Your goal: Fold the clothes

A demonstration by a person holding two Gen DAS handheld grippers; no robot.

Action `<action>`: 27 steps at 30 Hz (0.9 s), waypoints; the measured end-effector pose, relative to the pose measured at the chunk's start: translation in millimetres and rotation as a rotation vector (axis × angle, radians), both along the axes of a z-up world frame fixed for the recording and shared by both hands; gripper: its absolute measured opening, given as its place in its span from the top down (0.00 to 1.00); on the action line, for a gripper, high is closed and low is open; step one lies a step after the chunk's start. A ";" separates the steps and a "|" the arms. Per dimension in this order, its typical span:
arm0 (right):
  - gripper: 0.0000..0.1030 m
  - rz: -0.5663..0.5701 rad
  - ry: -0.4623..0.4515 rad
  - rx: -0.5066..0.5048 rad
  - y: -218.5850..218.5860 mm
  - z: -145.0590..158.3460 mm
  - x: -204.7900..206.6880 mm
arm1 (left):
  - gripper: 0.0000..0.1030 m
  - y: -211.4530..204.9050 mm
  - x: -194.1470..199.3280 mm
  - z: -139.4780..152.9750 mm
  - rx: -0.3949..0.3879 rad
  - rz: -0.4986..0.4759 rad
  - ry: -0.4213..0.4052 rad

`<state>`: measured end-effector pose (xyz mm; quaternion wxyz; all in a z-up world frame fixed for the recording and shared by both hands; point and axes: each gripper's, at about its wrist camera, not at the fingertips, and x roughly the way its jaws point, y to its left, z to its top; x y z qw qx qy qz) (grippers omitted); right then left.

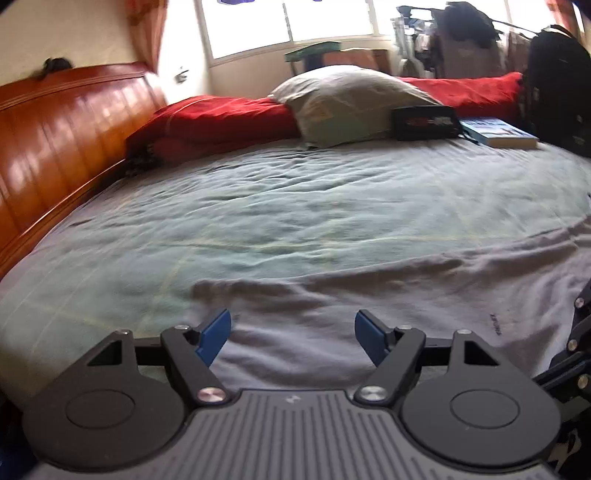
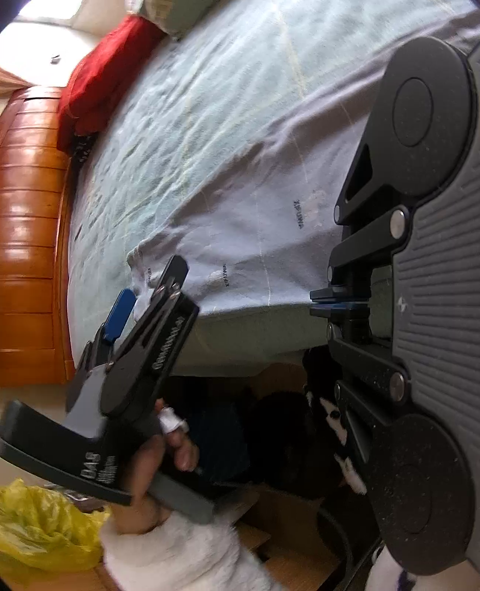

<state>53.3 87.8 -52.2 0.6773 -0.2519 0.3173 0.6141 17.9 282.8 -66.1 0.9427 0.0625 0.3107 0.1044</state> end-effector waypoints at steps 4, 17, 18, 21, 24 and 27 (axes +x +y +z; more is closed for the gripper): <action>0.92 -0.040 -0.009 0.036 -17.4 13.4 3.0 | 0.26 -0.7 3.3 -20.8 0.010 -0.007 0.068; 0.88 -0.478 0.118 0.048 -48.1 -9.6 109.4 | 0.22 -2.6 15.5 -13.9 -0.002 -0.029 0.094; 0.88 -0.493 0.123 0.069 -45.5 -11.1 111.7 | 0.21 -2.3 17.9 -19.2 -0.011 -0.013 0.113; 0.84 -0.535 0.141 0.122 -56.1 5.4 118.6 | 0.21 -1.0 10.0 -16.0 -0.028 0.004 0.085; 0.82 -0.559 -0.016 0.100 -78.4 23.9 112.5 | 0.22 -6.0 -0.2 -6.5 -0.001 -0.003 0.069; 0.82 -0.600 -0.045 0.033 -103.1 24.9 112.1 | 0.22 -21.4 -6.4 6.3 -0.018 -0.081 0.033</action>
